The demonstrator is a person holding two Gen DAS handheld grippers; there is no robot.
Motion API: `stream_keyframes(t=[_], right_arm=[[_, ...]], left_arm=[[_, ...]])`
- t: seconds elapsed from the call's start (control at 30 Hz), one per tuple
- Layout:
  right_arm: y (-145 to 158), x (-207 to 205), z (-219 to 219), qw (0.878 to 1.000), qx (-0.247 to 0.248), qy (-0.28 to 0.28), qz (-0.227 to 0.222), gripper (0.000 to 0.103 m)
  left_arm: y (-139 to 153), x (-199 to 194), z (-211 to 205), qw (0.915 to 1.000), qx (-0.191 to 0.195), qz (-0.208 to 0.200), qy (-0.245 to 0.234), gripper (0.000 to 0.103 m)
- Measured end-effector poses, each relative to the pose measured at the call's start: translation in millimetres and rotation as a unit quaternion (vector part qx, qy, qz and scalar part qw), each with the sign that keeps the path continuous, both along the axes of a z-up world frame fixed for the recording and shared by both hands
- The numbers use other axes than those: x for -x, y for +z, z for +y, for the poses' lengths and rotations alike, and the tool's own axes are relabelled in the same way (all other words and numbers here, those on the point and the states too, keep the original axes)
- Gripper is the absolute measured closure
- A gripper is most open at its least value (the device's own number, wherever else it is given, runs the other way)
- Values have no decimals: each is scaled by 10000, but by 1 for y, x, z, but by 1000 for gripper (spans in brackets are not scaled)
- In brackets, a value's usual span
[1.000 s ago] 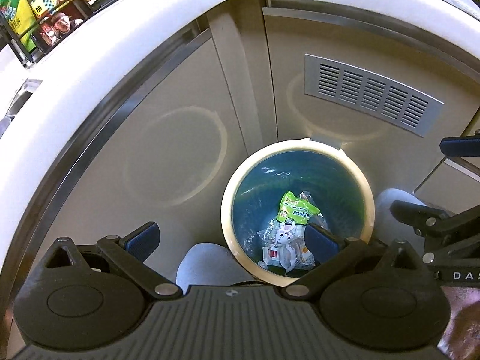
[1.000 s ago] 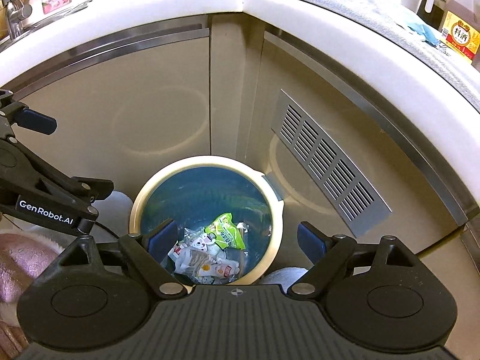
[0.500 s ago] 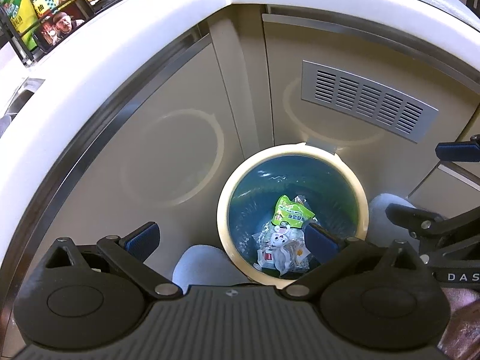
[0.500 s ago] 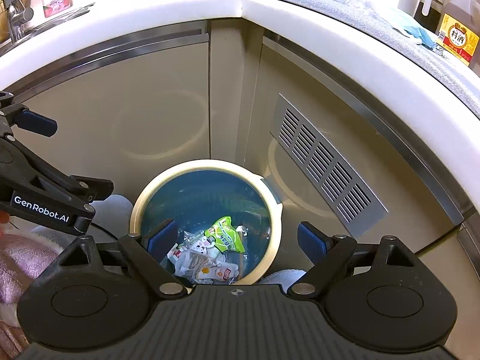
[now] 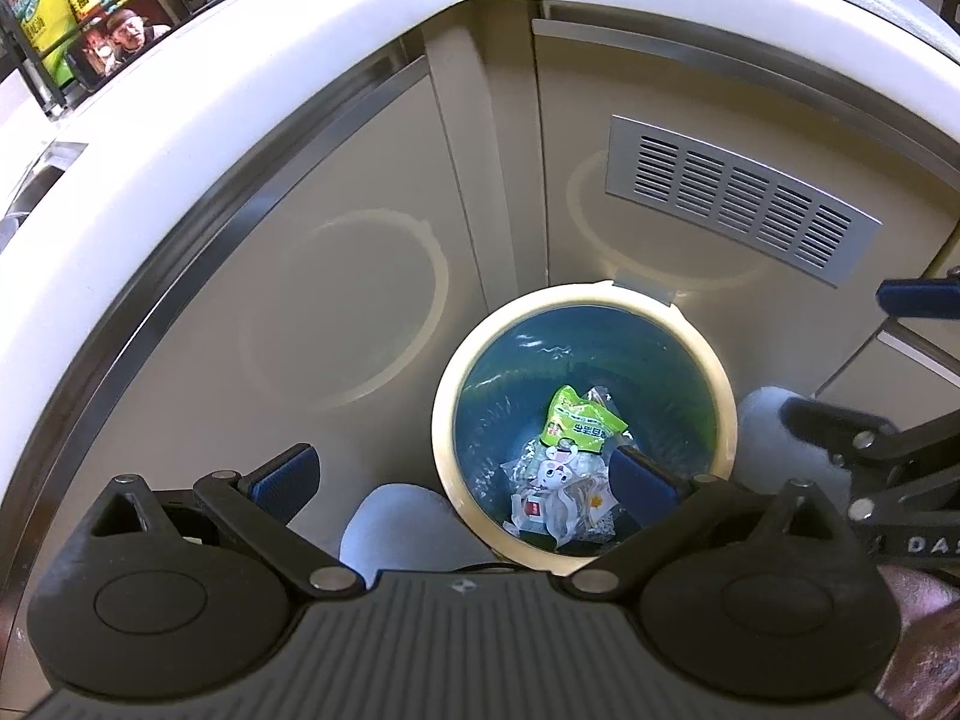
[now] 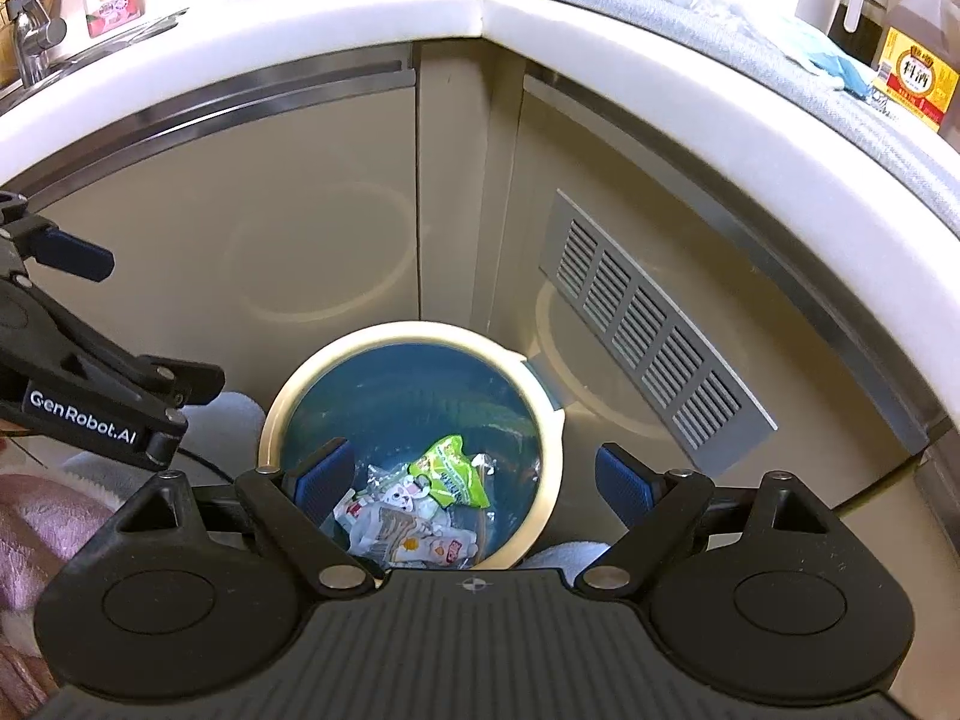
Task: Collect trash
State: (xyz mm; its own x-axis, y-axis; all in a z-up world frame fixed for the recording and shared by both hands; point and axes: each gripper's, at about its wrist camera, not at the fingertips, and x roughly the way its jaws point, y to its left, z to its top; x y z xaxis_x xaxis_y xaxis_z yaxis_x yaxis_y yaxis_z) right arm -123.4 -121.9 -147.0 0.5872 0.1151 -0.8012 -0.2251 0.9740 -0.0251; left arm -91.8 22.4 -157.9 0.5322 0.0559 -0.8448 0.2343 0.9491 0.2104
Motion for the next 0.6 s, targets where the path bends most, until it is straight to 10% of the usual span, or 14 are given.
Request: stream_keyframes(t=[0.6], right_arm=[[83,-24,-49,9891,-873,-328,-1141,6]], left_arm=[[17,-9,4,9996,241,-138,41,0]])
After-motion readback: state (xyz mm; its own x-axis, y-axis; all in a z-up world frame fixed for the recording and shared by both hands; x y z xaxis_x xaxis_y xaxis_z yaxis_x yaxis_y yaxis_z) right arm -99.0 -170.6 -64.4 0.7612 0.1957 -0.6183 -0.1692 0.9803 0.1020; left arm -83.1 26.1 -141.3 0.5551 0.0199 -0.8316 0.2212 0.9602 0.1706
